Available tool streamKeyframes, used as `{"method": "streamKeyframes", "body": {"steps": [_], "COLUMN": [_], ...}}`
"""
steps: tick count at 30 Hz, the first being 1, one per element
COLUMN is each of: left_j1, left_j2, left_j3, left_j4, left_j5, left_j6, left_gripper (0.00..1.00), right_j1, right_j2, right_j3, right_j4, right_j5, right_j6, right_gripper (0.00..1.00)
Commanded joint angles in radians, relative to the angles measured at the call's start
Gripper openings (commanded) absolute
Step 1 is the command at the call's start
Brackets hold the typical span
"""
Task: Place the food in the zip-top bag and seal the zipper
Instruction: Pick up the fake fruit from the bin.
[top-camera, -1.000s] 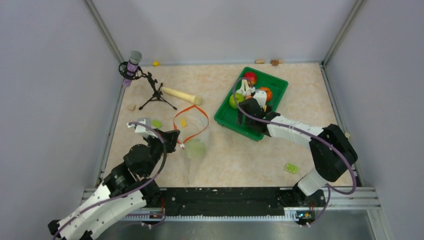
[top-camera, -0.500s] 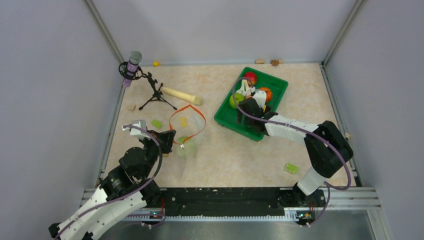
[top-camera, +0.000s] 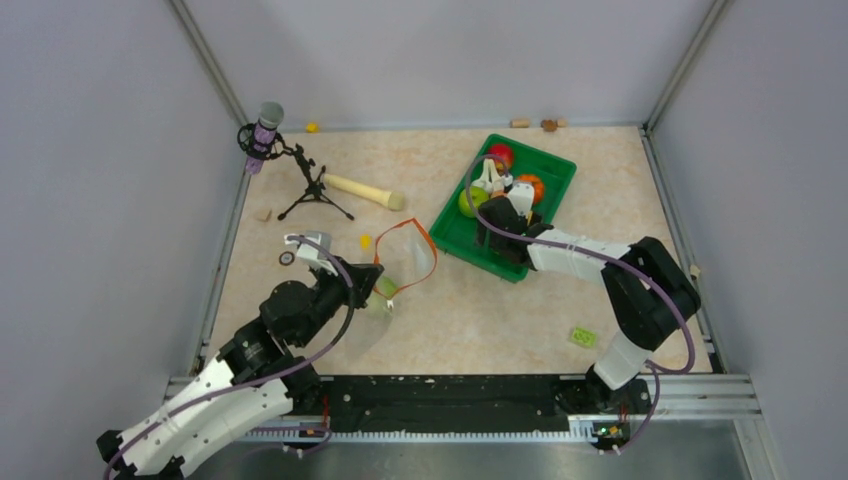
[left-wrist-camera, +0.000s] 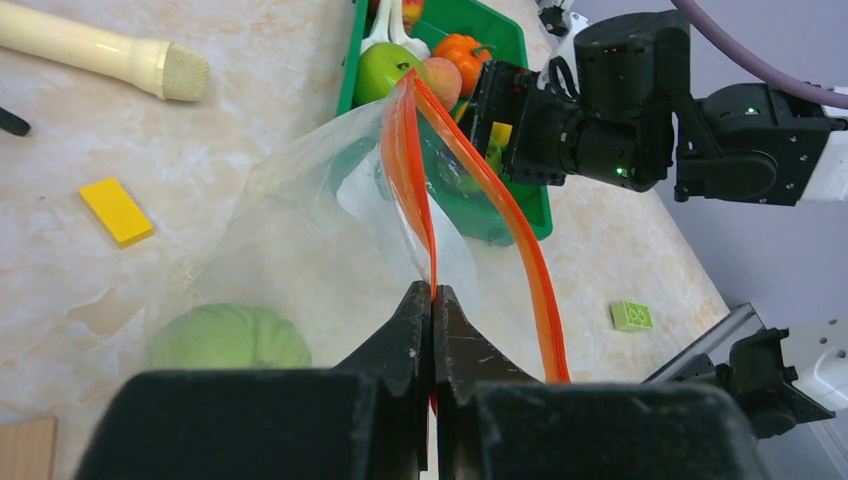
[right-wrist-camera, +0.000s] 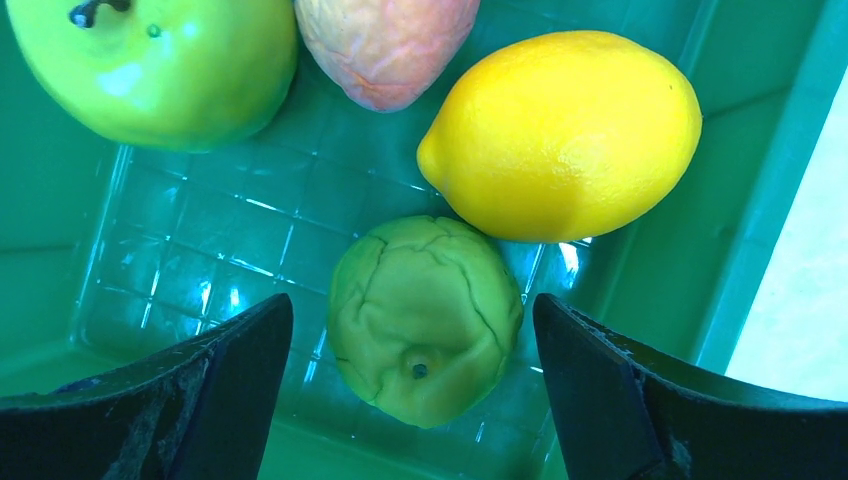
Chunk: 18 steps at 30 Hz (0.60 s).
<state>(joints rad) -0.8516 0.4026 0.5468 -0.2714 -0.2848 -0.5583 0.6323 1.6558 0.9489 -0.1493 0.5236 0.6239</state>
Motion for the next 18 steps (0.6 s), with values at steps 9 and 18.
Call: {"method": "streamKeyframes", "body": {"steps": [9,18], "left_j1": [0.0,0.0], "left_j2": [0.044,0.042], "left_j3": [-0.019,-0.022], "left_j4": [0.116,0.118], "left_j5": [0.1,0.105], "left_j6": [-0.007,-0.008], "left_gripper": [0.0,0.0], "right_j1": [-0.011,-0.01], "right_j2": [-0.014,-0.059], "right_j3": [-0.01,-0.022], "right_j4": [-0.005,-0.01], "right_j5": [0.062,0.056], "right_j6": [0.036,0.038], "right_gripper": [0.64,0.31]}}
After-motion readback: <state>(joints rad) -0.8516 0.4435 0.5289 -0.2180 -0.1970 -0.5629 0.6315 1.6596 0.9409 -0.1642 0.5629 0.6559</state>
